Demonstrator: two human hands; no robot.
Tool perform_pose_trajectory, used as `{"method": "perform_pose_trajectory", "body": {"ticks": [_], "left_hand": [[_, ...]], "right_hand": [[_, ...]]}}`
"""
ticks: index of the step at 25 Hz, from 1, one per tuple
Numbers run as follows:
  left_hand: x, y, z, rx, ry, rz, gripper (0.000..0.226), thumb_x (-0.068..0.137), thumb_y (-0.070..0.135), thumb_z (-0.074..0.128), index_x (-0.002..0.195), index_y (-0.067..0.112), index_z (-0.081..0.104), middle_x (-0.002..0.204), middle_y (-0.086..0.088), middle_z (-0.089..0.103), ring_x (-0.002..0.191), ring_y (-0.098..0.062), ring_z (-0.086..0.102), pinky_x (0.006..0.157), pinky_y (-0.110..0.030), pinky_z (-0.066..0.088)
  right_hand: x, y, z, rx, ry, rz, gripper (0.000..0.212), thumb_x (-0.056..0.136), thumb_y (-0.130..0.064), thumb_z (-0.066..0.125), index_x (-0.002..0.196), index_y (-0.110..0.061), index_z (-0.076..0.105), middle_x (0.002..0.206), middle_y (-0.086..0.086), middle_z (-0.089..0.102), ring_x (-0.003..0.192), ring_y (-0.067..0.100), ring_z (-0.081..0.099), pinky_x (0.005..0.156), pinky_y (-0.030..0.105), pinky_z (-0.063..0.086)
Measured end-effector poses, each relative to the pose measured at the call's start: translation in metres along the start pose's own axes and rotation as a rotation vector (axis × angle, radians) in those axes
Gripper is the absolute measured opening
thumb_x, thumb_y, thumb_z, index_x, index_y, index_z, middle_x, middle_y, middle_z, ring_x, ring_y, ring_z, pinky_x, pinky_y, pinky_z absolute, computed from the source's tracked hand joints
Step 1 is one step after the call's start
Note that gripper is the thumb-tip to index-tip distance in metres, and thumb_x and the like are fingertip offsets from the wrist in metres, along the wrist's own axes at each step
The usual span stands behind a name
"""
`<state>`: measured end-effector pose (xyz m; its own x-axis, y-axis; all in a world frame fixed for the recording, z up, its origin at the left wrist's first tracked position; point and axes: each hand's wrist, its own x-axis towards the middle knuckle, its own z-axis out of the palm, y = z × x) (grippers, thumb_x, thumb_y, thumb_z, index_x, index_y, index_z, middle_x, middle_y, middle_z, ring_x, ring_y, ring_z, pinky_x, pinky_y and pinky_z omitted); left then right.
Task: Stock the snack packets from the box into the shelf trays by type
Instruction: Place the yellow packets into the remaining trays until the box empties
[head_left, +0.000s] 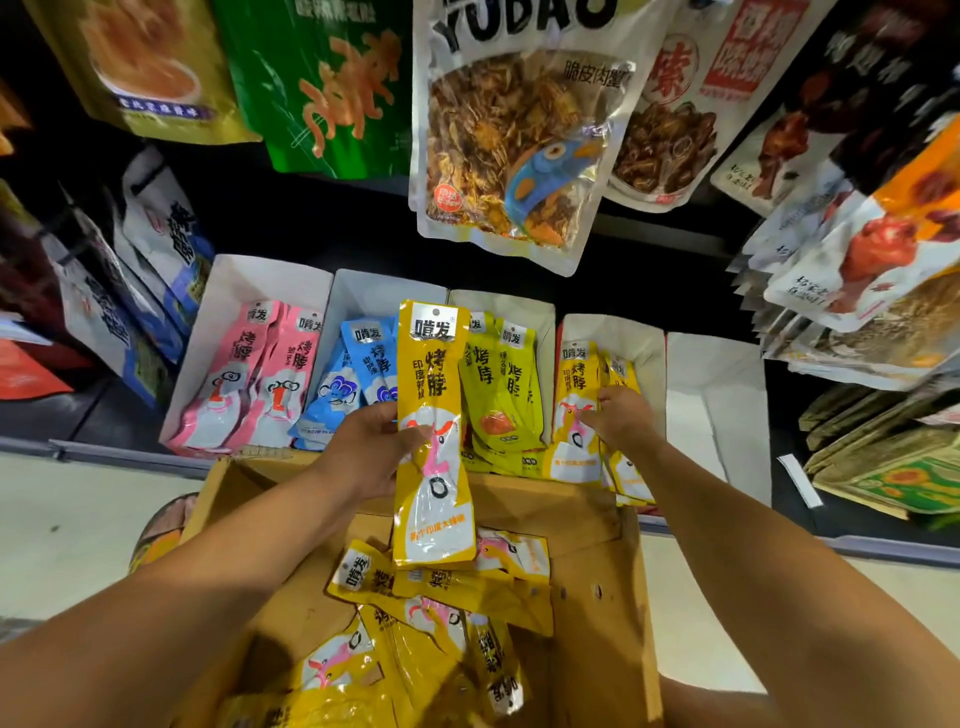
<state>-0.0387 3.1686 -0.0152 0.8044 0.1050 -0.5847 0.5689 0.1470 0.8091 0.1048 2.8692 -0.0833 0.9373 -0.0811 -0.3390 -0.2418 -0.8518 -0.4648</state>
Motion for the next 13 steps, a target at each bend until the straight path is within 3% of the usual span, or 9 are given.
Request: {"method": "perform_pose_trajectory", "body": {"ticks": [3,5,8,13], "left_hand": [[-0.002,0.0,0.001,0.008,-0.006,-0.012,0.016,0.101,0.01,0.063,0.114,0.011,0.071,0.115,-0.018,0.074,0.098,-0.035,0.071,0.082,-0.051,0.059],[-0.005,0.003,0.003,-0.008,-0.015,-0.018,0.013,0.101,0.01,0.062,0.111,0.012,0.07,0.111,-0.015,0.076,0.096,-0.032,0.072,0.076,-0.043,0.062],[-0.013,0.01,0.006,-0.011,-0.013,-0.023,0.01,0.102,0.012,0.06,0.104,0.016,0.069,0.102,-0.008,0.076,0.083,-0.021,0.072,0.06,-0.031,0.062],[-0.015,0.011,0.011,-0.034,-0.037,-0.046,0.017,0.105,0.009,0.053,0.112,0.015,0.069,0.116,-0.014,0.075,0.096,-0.028,0.073,0.063,-0.033,0.062]], "right_hand": [[-0.002,-0.005,-0.009,-0.048,-0.034,-0.018,0.047,0.089,-0.025,0.074,0.127,0.0,0.061,0.115,0.016,0.067,0.1,0.032,0.064,0.078,0.032,0.047],[-0.006,-0.009,-0.016,-0.095,-0.054,-0.038,0.062,0.088,-0.028,0.075,0.139,-0.002,0.051,0.134,0.017,0.06,0.116,0.033,0.061,0.086,0.028,0.044],[-0.03,-0.03,-0.02,-0.178,-0.089,-0.176,0.059,0.093,-0.03,0.068,0.143,-0.007,0.048,0.134,0.017,0.06,0.121,0.031,0.059,0.092,0.03,0.045],[-0.106,-0.091,0.002,0.043,-0.257,-0.369,0.073,0.082,-0.055,0.073,0.144,-0.035,0.041,0.129,-0.005,0.055,0.1,0.015,0.066,0.086,0.035,0.056]]}}
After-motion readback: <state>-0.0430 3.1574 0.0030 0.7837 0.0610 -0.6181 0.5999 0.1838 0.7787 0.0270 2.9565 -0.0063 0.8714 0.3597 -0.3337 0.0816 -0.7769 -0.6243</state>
